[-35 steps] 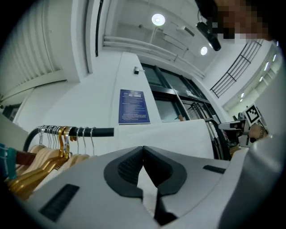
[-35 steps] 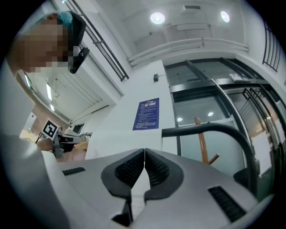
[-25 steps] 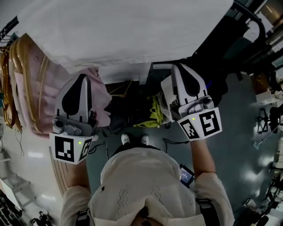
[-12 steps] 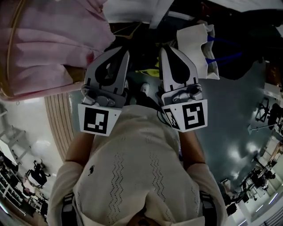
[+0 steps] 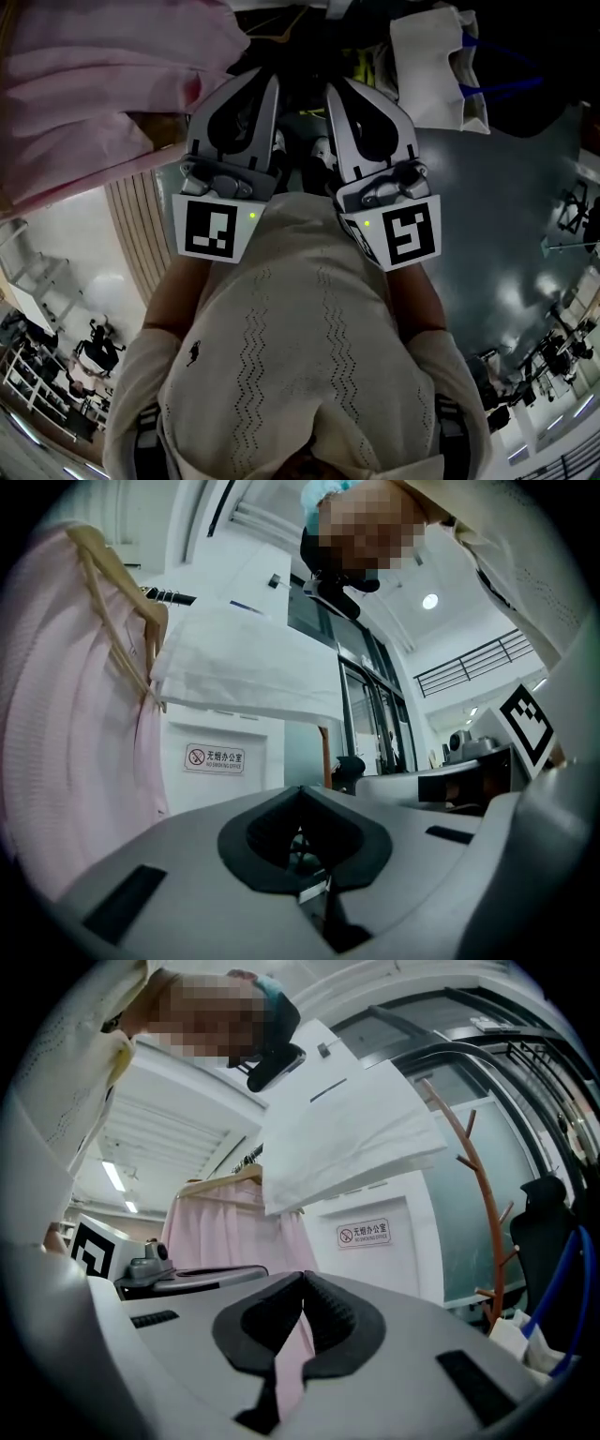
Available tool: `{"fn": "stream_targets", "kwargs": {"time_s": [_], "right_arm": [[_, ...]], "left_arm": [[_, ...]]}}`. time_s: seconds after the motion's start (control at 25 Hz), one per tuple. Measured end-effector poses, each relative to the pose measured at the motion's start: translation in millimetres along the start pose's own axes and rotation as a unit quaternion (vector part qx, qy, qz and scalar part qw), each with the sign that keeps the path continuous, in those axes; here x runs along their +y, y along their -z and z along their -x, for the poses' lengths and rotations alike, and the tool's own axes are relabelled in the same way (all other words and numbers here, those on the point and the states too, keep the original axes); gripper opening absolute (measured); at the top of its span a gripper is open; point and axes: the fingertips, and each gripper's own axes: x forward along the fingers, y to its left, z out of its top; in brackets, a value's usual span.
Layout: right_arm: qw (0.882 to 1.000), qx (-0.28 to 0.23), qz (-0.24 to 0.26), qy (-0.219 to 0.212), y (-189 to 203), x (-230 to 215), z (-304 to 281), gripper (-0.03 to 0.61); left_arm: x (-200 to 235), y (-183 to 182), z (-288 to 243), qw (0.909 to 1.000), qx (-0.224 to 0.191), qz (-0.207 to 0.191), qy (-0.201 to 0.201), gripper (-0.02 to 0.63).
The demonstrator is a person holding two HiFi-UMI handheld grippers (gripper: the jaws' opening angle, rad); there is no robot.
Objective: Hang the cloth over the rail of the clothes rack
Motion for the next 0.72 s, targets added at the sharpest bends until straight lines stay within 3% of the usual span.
{"fn": "stream_targets", "kwargs": {"time_s": [0.16, 0.56, 0.72], "right_arm": [[1.0, 0.009, -0.025, 0.004, 7, -2, 2, 0.018], [0.998, 0.02, 0.039, -0.047, 0, 14, -5, 0.018], [0.999, 0.006, 0.025, -0.047, -6, 24, -3, 0.018]], "left_arm": [[-6, 0, 0, 0.9999, -0.005, 0.003, 0.012, 0.014], [-6, 3, 15, 0.9999, 0.004, -0.001, 0.014, 0.013], [-12, 2, 20, 0.9998, 0.003, -0.007, 0.018, 0.014]]}}
